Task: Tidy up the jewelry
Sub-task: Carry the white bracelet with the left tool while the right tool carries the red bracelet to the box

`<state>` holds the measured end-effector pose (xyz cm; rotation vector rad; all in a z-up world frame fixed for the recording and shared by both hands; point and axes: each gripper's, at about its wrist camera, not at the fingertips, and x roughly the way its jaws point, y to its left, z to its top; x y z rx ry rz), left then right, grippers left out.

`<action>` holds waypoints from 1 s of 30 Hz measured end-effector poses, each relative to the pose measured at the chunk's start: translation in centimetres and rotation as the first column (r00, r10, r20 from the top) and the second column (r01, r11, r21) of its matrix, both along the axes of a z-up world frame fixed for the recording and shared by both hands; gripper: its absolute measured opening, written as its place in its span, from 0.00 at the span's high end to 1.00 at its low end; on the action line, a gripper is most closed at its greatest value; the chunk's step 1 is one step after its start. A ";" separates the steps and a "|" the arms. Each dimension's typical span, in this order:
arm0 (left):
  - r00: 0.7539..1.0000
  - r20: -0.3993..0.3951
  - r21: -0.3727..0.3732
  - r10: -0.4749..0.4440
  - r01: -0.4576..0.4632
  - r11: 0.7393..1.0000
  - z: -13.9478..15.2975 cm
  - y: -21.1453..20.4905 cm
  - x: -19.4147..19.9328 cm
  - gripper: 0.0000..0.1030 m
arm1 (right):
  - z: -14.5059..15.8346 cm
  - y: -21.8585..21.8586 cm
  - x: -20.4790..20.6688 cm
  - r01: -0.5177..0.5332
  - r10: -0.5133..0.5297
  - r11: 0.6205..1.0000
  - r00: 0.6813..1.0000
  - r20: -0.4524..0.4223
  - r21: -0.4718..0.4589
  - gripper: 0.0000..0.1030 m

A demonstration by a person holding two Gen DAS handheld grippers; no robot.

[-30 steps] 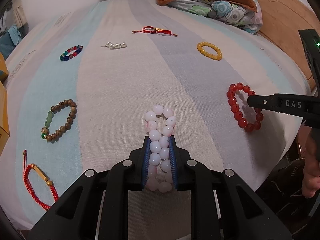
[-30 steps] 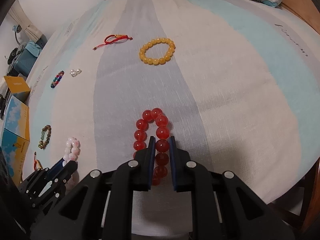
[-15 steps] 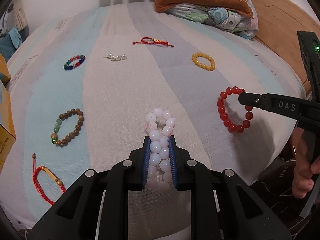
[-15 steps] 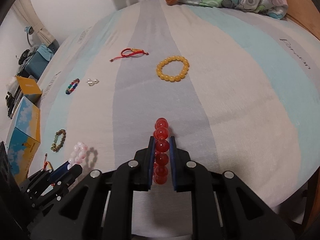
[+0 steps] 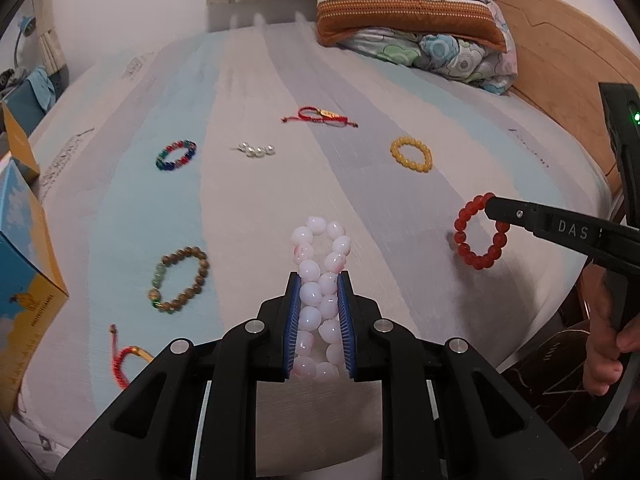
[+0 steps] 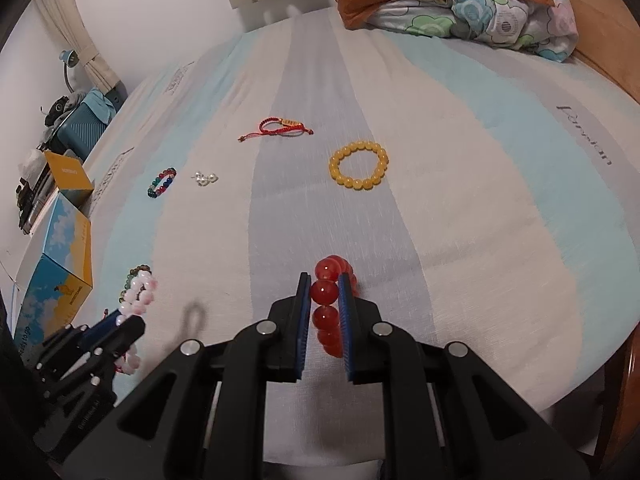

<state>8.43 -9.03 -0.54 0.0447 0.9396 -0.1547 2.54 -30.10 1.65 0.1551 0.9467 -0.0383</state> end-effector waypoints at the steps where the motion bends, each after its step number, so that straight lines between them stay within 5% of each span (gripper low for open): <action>1: 1.000 0.004 -0.002 0.004 -0.004 1.000 0.4 0.3 -0.1 0.83 | 0.2 0.1 0.0 0.001 -0.001 1.000 1.000 0.001 -0.002 0.87; 30: 0.975 0.088 0.023 0.202 -0.205 0.978 8.3 13.1 -2.1 0.83 | 5.7 13.9 2.6 -0.160 0.165 0.984 0.985 0.052 -0.082 0.87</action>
